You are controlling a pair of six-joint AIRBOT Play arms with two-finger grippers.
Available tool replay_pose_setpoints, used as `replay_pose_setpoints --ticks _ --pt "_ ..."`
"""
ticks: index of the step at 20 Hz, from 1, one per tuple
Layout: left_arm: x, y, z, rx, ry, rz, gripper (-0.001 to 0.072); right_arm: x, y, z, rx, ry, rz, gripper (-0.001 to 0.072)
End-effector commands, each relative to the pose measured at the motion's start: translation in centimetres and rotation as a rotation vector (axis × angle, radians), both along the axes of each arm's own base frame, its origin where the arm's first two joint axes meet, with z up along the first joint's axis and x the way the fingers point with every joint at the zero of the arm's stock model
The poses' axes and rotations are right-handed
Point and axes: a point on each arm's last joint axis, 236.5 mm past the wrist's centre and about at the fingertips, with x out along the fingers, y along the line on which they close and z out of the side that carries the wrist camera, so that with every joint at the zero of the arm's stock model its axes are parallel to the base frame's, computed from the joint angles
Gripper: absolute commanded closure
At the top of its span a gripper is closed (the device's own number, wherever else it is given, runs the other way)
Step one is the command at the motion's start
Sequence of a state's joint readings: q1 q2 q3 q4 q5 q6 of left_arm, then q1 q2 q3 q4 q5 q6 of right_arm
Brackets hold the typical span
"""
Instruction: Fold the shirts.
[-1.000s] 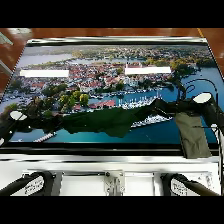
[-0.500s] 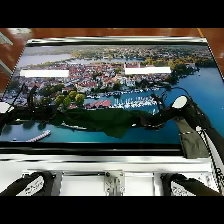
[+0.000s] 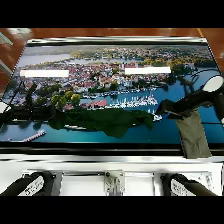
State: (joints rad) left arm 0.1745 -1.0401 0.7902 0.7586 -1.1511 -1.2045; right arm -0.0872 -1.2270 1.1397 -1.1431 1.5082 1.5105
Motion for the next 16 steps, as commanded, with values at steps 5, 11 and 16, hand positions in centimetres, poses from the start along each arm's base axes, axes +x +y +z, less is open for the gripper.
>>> replay_pose_setpoints --ticks 5,11,16 --pt "-0.1 -0.1 1.1 0.020 -0.060 -0.031 0.0666 -5.6 12.0 -8.1 0.101 0.212 0.072 0.0035" --pt "0.3 -0.7 3.2 -0.026 -0.118 -0.006 0.0666 -5.2 17.8 -12.6 0.205 0.313 -0.013 0.0035" --pt "0.3 -0.7 3.2 -0.025 -0.120 -0.006 0.0666 -3.9 19.8 -14.0 0.225 0.283 -0.089 0.0036"
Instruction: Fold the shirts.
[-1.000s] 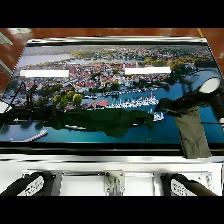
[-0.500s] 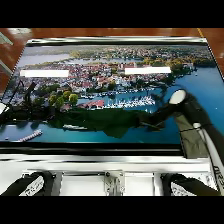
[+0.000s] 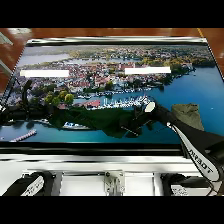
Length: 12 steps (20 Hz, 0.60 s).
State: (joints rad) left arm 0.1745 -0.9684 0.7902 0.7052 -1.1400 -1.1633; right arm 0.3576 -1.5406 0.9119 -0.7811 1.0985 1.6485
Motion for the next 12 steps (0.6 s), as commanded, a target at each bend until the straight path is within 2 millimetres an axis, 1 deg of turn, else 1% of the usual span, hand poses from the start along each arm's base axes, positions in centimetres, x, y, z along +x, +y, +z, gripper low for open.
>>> replay_pose_setpoints --ticks 1,2,5,6,7,8,9,10,11,12 --pt "0.1 -0.1 0.2 -0.006 -0.007 0.003 0.0666 1.2 1.7 -1.2 0.002 -0.009 -0.090 0.0073" --pt "0.1 -0.1 0.3 -0.007 -0.008 0.003 0.0666 1.4 2.1 -1.3 0.001 -0.015 -0.105 0.0098" --pt "0.1 -0.1 0.3 -0.006 -0.011 0.002 0.0666 1.0 2.8 -1.9 -0.006 -0.002 -0.110 0.0099" --pt "0.2 -0.1 0.3 -0.006 -0.012 0.003 0.0666 0.8 2.9 -2.0 -0.007 0.012 -0.119 0.0144" --pt "0.2 -0.1 0.3 -0.006 -0.012 0.003 0.0666 0.9 3.1 -2.0 -0.004 0.019 -0.131 0.0318" --pt "0.2 -0.1 0.3 -0.004 -0.016 -0.001 0.0666 1.1 3.3 -1.8 0.005 0.019 -0.142 0.0521" --pt "0.2 -0.1 0.3 0.008 -0.032 -0.018 0.0666 1.3 3.5 -1.5 0.024 0.022 -0.151 0.0647" --pt "0.2 -0.1 0.3 0.013 -0.042 -0.026 0.0666 1.5 3.8 -0.8 0.055 0.004 -0.121 0.0647" --pt "0.3 0.0 0.6 0.013 -0.046 -0.024 0.0666 1.5 4.0 0.6 0.093 -0.037 -0.047 0.0648" --pt "0.5 0.2 1.4 0.013 -0.061 -0.025 0.0666 1.5 4.1 2.4 0.128 -0.094 0.047 0.0648"
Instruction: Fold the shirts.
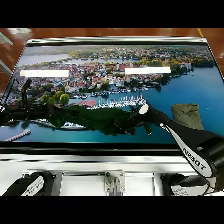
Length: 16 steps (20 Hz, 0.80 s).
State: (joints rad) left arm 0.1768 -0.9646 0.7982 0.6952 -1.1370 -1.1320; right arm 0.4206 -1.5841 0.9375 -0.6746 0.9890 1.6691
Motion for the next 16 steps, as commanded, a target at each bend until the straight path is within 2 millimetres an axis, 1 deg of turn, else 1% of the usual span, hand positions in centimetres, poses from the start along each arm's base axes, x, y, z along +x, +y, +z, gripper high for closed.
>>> replay_pose_setpoints --ticks 1,2,3,4,5,6,7,8,9,10,11,12,13,14,16 --pt "0.3 0.0 2.8 -0.019 -0.050 -0.027 0.0666 -0.1 -0.1 5.3 0.089 -0.163 0.254 0.0648" --pt "0.6 -0.1 6.2 -0.046 -0.105 -0.048 0.0666 -0.2 -1.5 8.0 0.065 -0.240 0.363 0.0648" --pt "1.0 0.2 10.5 -0.045 -0.198 -0.062 0.0666 0.1 -3.7 11.4 0.003 -0.326 0.447 0.0648" --pt "1.2 0.7 15.5 -0.025 -0.315 -0.063 0.0666 0.6 -6.1 15.1 -0.069 -0.425 0.492 0.0648" --pt "1.3 1.4 20.9 0.012 -0.451 -0.040 0.0666 1.4 -9.1 19.6 -0.163 -0.555 0.501 0.0648" --pt "0.7 2.3 27.2 0.064 -0.607 0.002 0.0666 2.2 -12.1 24.4 -0.263 -0.698 0.469 0.0648" --pt "-0.4 3.0 32.8 0.111 -0.749 0.049 0.0667 2.7 -15.1 30.3 -0.364 -0.873 0.386 0.0648" --pt "-2.1 3.7 38.2 0.149 -0.879 0.112 0.0667 2.6 -17.7 36.5 -0.439 -1.057 0.264 0.0648" --pt "-4.1 4.1 42.5 0.172 -0.976 0.174 0.0667 1.7 -19.7 42.1 -0.481 -1.214 0.128 0.0648" --pt "-5.8 4.3 45.4 0.187 -1.036 0.226 0.0667 0.2 -21.3 47.4 -0.500 -1.376 0.001 0.0648" --pt "-7.4 4.3 47.5 0.197 -1.080 0.269 0.0667 -1.7 -22.1 51.0 -0.492 -1.486 -0.088 0.0648" --pt "-8.7 4.2 49.0 0.202 -1.113 0.301 0.0667 -3.5 -22.6 53.5 -0.484 -1.565 -0.141 0.0648" --pt "-9.8 3.8 49.8 0.203 -1.134 0.319 0.0667 -5.0 -22.9 54.9 -0.479 -1.613 -0.169 0.0648" --pt "-10.7 3.3 50.0 0.205 -1.144 0.322 0.0666 -6.1 -23.2 55.4 -0.477 -1.630 -0.190 0.0648" --pt "-12.1 2.3 49.6 0.237 -1.147 0.307 0.0667 -7.4 -23.9 55.4 -0.487 -1.618 -0.220 0.0648"
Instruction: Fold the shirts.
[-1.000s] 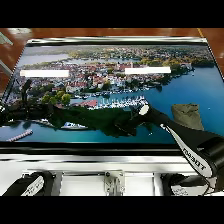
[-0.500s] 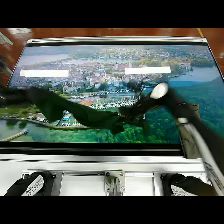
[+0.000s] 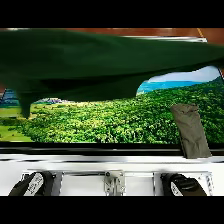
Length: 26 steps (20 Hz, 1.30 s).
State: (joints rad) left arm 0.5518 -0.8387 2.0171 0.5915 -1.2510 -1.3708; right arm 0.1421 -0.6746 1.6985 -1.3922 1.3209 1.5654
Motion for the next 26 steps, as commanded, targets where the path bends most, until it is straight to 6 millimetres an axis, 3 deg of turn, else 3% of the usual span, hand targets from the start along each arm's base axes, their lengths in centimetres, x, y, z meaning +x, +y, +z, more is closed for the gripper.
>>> replay_pose_setpoints --ticks 1,6,9,11,14,16,18,20,22,24,26 --pt "-3.5 -1.3 1.1 0.042 -0.035 0.059 0.0666 -3.9 -2.7 2.9 0.022 -0.106 -0.098 0.0648" --pt "-2.7 3.8 -6.0 0.144 0.237 0.269 0.0667 -3.1 -5.0 -2.9 -0.080 0.140 -0.183 0.0648" --pt "-0.7 5.1 -10.3 0.095 0.381 0.243 0.0667 -0.2 -6.7 -8.1 -0.164 0.361 -0.254 0.0648" --pt "1.1 6.1 -13.7 0.042 0.483 0.219 0.0666 2.9 -7.4 -12.7 -0.226 0.508 -0.287 0.0648" --pt "3.7 6.8 -20.4 -0.043 0.647 0.147 0.0666 8.1 -6.6 -21.1 -0.280 0.703 -0.265 0.0647" --pt "5.7 6.3 -25.5 -0.084 0.728 0.072 0.0666 11.6 -4.9 -26.6 -0.249 0.784 -0.231 0.0647" --pt "8.8 5.3 -31.3 -0.165 0.772 0.042 0.0666 15.9 -2.3 -30.8 -0.176 0.800 -0.179 0.0647" --pt "12.6 5.2 -36.2 -0.241 0.750 0.090 0.0666 20.7 -0.9 -33.9 -0.119 0.749 -0.172 0.0647" --pt "16.0 5.0 -39.6 -0.269 0.714 0.138 0.0667 24.8 -0.5 -35.8 -0.076 0.670 -0.198 0.0647" --pt "18.8 4.1 -42.2 -0.245 0.710 0.147 0.0666 27.2 -0.1 -37.5 -0.029 0.633 -0.221 0.0647" --pt "21.3 2.8 -45.1 -0.269 0.732 0.157 0.0666 28.4 0.1 -39.5 0.024 0.647 -0.260 0.0647"
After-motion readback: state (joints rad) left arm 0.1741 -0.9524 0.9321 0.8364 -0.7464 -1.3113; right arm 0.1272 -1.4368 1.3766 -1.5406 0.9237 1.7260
